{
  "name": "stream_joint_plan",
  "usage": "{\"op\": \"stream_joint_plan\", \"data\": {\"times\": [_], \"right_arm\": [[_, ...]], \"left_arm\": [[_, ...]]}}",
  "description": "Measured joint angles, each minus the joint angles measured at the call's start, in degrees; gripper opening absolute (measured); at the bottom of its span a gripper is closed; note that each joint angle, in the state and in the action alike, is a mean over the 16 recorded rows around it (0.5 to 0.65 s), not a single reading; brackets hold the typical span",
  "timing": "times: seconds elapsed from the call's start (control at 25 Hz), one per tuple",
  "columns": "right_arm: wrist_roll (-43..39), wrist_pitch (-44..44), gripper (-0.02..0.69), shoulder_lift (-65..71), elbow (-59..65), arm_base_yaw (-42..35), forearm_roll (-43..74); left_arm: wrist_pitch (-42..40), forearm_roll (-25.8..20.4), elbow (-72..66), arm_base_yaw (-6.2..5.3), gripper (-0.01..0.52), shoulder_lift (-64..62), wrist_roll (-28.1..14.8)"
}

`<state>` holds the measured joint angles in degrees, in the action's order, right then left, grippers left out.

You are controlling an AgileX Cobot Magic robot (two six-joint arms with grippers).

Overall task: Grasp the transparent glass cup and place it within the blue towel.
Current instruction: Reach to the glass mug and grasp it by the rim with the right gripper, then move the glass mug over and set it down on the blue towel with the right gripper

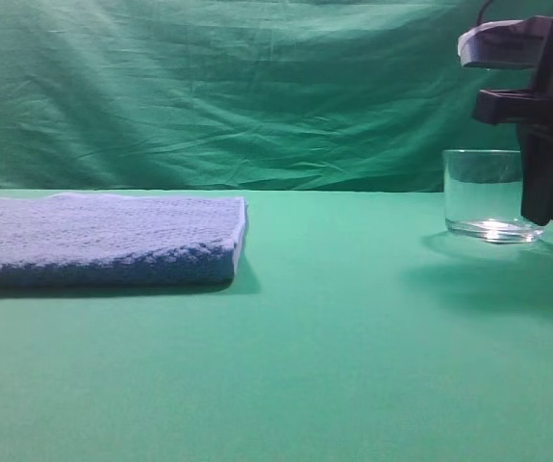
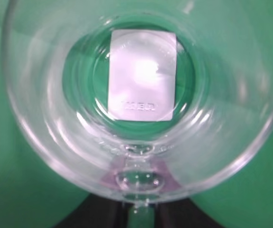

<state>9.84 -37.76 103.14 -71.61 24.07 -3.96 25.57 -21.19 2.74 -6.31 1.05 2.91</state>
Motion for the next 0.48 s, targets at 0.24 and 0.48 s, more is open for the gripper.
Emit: {"op": "stream_joint_plan", "data": {"times": [0.24,0.48], "right_arm": [[0.2,0.8,0.113,4.3,-11.3,9.6,-0.7],[1.2,1.7,0.113,13.7,-24.6,17.4,-1.4]], "left_arm": [[0.0,0.0,0.0,0.00,0.000,0.0,0.0],[0.0,0.0,0.0,0.00,0.000,0.0,0.0]]}}
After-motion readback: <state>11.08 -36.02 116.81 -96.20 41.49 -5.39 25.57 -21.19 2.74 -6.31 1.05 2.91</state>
